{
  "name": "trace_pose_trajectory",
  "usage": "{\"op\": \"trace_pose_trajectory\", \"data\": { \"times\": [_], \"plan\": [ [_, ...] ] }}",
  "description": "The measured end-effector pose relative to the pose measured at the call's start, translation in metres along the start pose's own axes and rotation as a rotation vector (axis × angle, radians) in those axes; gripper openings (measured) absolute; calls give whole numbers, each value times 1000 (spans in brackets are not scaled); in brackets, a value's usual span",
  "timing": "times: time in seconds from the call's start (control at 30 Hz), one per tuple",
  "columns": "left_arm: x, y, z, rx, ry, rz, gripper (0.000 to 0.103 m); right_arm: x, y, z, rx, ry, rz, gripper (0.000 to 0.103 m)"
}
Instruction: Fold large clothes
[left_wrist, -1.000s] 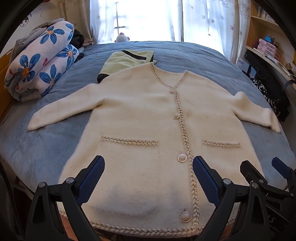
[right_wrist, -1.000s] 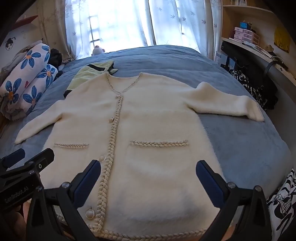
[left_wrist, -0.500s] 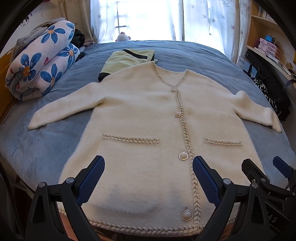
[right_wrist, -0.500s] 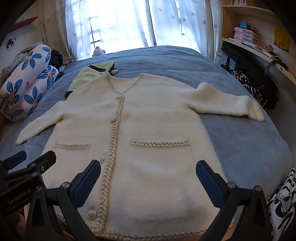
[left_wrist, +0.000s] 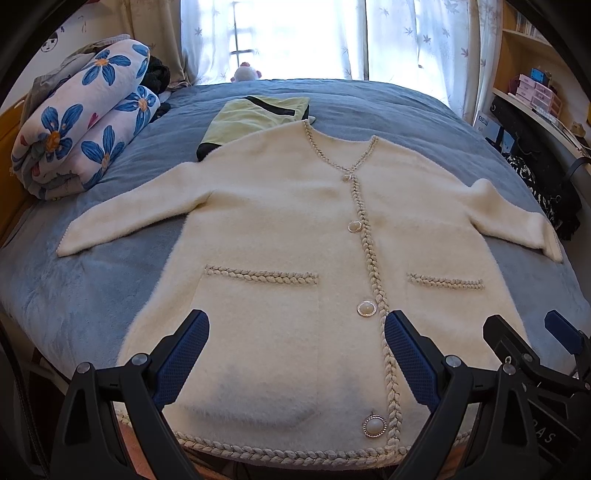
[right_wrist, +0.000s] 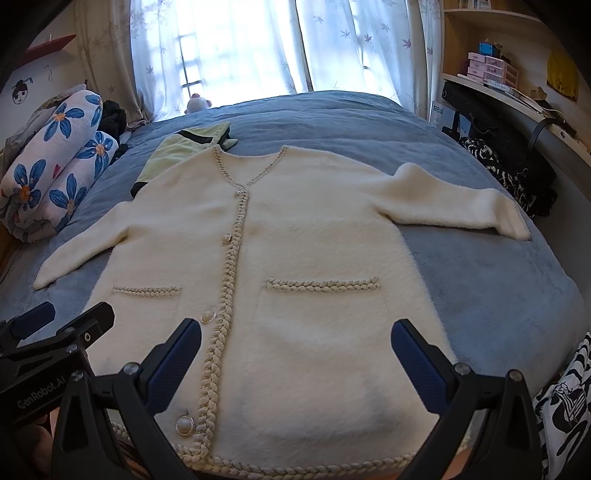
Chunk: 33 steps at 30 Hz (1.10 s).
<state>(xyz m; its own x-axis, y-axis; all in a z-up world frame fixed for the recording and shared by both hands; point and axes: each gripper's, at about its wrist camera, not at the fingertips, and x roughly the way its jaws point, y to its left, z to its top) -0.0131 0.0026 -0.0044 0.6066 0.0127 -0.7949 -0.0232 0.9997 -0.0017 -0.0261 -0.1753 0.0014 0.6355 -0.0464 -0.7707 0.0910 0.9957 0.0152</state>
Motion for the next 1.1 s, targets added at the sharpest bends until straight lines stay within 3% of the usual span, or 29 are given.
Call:
{"op": "trace_pose_trajectory", "data": {
  "times": [1.1],
  "plan": [
    [0,0,-3,10,1,12,95,-1,2,-2,7,0,8,103]
  ]
}}
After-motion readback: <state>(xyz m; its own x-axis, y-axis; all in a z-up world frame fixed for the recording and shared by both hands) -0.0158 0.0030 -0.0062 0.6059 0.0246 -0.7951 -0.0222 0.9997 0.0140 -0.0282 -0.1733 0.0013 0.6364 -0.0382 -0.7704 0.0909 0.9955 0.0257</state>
